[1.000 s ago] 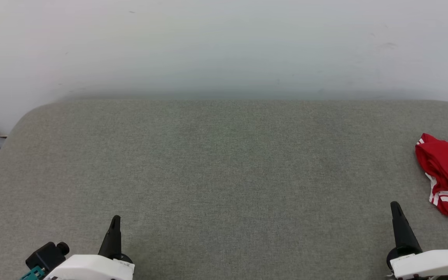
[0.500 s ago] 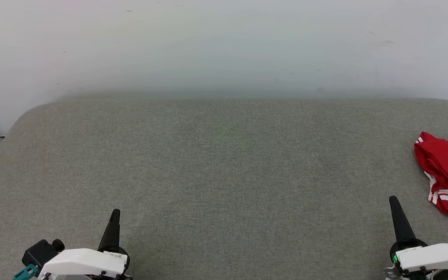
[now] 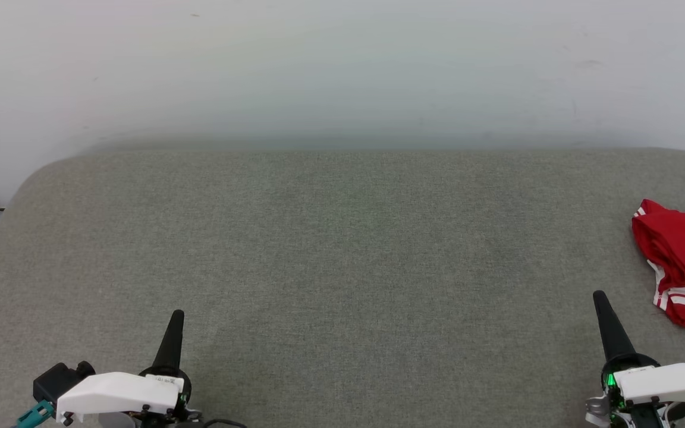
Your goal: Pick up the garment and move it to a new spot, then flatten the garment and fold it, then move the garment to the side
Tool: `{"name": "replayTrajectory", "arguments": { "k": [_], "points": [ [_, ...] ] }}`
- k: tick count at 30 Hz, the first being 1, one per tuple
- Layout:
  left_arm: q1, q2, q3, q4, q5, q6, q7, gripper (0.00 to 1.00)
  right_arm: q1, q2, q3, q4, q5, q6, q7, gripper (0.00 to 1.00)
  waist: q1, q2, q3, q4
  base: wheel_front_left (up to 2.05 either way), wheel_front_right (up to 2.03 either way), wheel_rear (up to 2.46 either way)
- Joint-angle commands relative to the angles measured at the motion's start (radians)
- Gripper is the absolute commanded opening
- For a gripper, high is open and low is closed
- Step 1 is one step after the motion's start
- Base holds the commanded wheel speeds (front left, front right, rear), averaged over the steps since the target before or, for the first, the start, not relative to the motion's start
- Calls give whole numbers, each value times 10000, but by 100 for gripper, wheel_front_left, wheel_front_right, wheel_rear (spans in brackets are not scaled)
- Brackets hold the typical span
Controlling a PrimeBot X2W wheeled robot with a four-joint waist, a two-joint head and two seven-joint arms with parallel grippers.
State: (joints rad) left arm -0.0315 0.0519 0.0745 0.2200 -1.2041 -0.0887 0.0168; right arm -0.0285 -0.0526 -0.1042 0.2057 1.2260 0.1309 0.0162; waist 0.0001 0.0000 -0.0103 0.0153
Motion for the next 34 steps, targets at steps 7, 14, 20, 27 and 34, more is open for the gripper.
{"name": "replayTrajectory", "arguments": {
  "k": [7,14,20,27,34],
  "points": [
    [-323,2,111,5,-793,-126,204,0,-348,3,-30,45,781,-1,201,0,-1,0,19,-22,0,0,0],
    [-444,-2,172,56,-1434,-189,358,0,-450,7,-44,112,1389,-1,351,0,-1,0,38,-44,0,0,0],
    [-507,-6,214,94,-1954,-251,490,0,-537,10,-54,164,1876,-2,478,0,-1,0,55,-63,0,0,0],
    [-613,-10,264,144,-2542,-291,632,0,-612,13,-65,235,2421,-2,628,0,-1,0,74,-85,0,0,0],
    [-679,-14,326,185,-3087,-369,772,0,-711,17,-78,297,2939,-2,750,0,-1,0,94,-107,0,0,0]
  ]
}}
